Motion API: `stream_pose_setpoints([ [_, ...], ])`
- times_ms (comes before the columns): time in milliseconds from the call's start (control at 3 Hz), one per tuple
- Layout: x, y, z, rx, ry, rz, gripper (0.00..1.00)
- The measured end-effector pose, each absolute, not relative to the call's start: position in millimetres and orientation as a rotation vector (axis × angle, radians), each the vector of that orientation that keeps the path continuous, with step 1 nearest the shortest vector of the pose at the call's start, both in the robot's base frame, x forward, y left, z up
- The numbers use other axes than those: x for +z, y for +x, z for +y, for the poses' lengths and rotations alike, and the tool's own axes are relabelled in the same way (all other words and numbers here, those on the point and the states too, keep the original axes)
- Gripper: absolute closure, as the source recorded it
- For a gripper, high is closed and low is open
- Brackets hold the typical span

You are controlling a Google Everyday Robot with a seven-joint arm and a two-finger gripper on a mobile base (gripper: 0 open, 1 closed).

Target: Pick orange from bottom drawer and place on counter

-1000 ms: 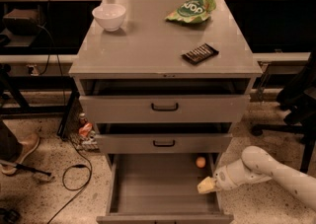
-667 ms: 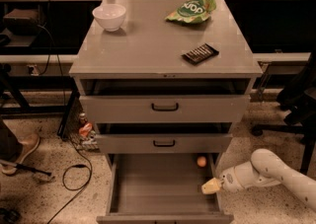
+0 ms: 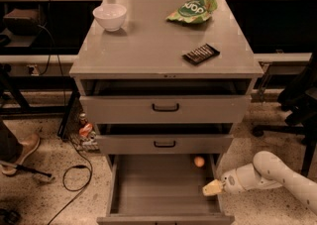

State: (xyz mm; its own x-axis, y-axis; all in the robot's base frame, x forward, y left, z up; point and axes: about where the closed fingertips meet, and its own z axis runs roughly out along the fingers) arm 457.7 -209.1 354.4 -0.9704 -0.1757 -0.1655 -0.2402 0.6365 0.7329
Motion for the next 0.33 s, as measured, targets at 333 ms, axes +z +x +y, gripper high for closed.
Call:
stream_pose_setpoints([
  [333, 353.2, 456.8, -207.0, 1.264, -0.356, 2.771, 0.59],
])
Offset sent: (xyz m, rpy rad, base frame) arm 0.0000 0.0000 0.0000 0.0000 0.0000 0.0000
